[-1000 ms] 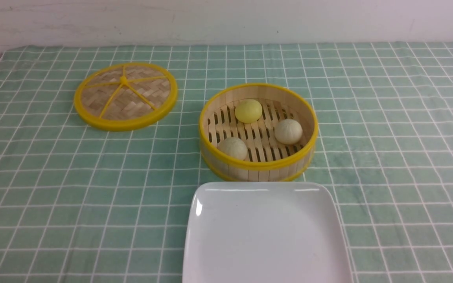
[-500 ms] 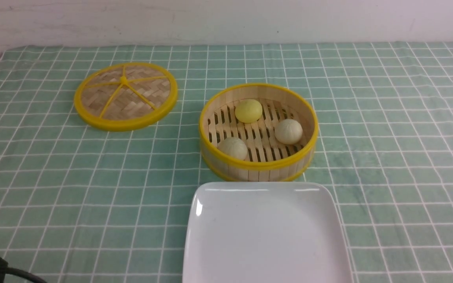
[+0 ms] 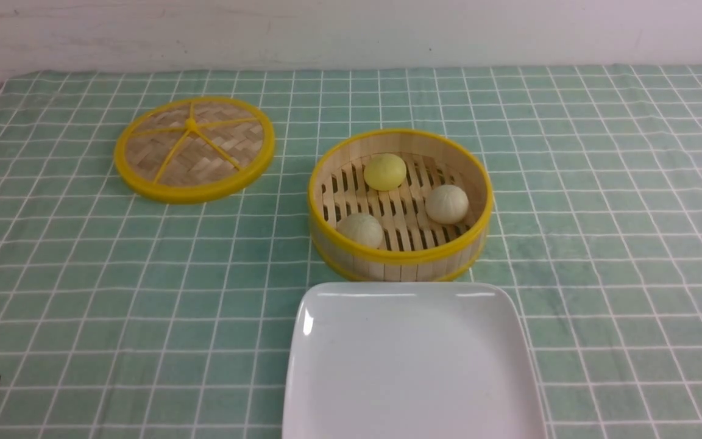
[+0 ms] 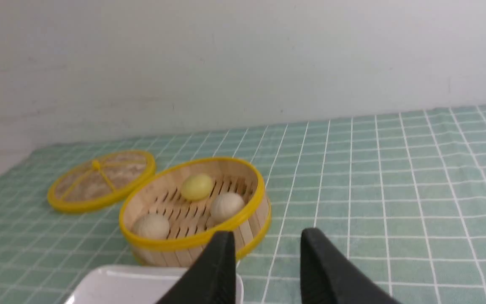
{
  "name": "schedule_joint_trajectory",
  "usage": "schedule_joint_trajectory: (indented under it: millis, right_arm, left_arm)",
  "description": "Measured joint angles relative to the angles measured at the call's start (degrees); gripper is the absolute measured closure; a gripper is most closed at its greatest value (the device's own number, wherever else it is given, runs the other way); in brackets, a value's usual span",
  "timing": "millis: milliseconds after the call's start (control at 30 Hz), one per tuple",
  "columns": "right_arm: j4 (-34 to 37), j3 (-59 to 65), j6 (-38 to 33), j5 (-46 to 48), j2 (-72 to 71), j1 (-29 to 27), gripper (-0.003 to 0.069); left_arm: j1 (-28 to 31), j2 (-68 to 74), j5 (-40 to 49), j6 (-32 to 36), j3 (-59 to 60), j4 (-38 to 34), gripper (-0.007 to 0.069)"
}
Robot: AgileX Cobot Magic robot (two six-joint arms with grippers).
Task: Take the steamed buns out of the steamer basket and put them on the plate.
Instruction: Use the right arm to grab the steamed stuffed bun that is closest to it
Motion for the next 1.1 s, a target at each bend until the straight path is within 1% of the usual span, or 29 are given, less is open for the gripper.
schedule_joint_trajectory:
  millis: [133, 167, 200, 233, 333, 467, 533, 567, 633, 700, 733, 767, 800, 833, 900, 933, 967, 1033, 1067, 1100]
  right_arm:
    - [5.36, -3.76, -10.68, 3.24, 7.12, 0.00, 0.0419]
    - [5.36, -4.00, -10.68, 3.25, 7.49, 0.00, 0.0419]
    - [8.05, -6.33, -12.78, 3.55, 10.96, 0.00, 0.0419]
    - [9.09, -7.78, -13.32, 3.67, 13.06, 0.00, 0.0419]
    - [10.17, -11.08, -13.92, 4.62, 17.64, 0.00, 0.0419]
    - [10.26, -19.11, -16.29, 10.59, 27.33, 0.00, 0.0407]
    - [10.38, -23.59, -18.35, 13.15, 31.90, 0.00, 0.0386]
    - [10.37, -24.31, -18.92, 13.65, 32.64, 0.00, 0.0378]
    - [10.55, -28.22, -19.61, 15.83, 37.18, 0.00, 0.0356]
    - [10.63, -29.64, -19.85, 16.88, 39.58, 0.00, 0.0349]
    - [10.63, -31.90, -20.83, 18.98, 42.93, 0.00, 0.0340]
    - [10.63, -33.04, -21.65, 20.36, 45.09, 0.00, 0.0337]
    - [10.63, -33.24, -21.87, 20.66, 45.54, 0.00, 0.0337]
    - [10.63, -34.79, -23.36, 22.89, 48.54, 0.00, 0.0335]
    - [10.57, -36.64, -25.11, 25.54, 52.40, 0.21, 0.0335]
    - [10.57, -37.22, -25.29, 26.02, 53.20, 0.27, 0.0335]
    - [10.57, -38.58, -25.57, 27.64, 56.21, 0.65, 0.0335]
    - [10.57, -40.63, -25.78, 28.62, 59.50, 1.91, 0.0335]
    - [10.57, -41.29, -25.83, 28.72, 60.42, 2.16, 0.0335]
    - [10.57, -41.99, -26.03, 28.88, 61.33, 2.57, 0.0335]
  left_arm:
    - [0.00, 0.00, -1.78, -0.18, 0.00, 0.49, 0.0384]
    - [0.00, 0.00, -1.78, -0.18, 0.00, 0.55, 0.0384]
    - [0.00, 0.00, -0.98, -0.12, -0.95, 0.99, 0.0384]
    - [0.00, 0.00, -0.30, -0.07, -1.85, 1.59, 0.0384]
    - [0.00, 0.00, 2.23, 0.47, -5.42, 3.05, 0.0376]
    - [0.00, 0.00, 11.43, 6.09, -13.20, 4.38, 0.0324]
    - [0.00, 0.00, 16.76, 10.30, -16.87, 3.58, 0.0284]
    - [0.00, 0.00, 18.09, 11.51, -18.06, 2.82, 0.0272]
    - [0.00, 0.08, 22.96, 16.51, -20.79, -1.06, 0.0232]
    - [0.00, 0.71, 24.68, 18.79, -21.94, -4.05, 0.0222]
    - [0.00, 2.45, 27.23, 23.37, -23.32, -8.72, 0.0211]
    - [0.00, 3.77, 28.06, 26.28, -23.95, -11.79, 0.0209]
    - [0.00, 4.04, 28.21, 26.89, -23.95, -12.42, 0.0209]
    - [0.00, 5.89, 28.86, 31.36, -24.82, -16.77, 0.0208]
    - [0.00, 7.97, 29.12, 37.47, -26.28, -22.77, 0.0208]
    - [0.00, 8.37, 29.12, 38.85, -26.61, -23.91, 0.0208]
    - [0.00, 10.06, 29.12, 44.19, -27.79, -27.82, 0.0208]
    - [0.00, 12.71, 29.07, 50.64, -29.62, -33.76, 0.0208]
    - [0.00, 12.96, 29.06, 51.18, -29.95, -34.81, 0.0208]
    - [0.00, 14.42, 29.15, 53.71, -30.57, -36.78, 0.0208]
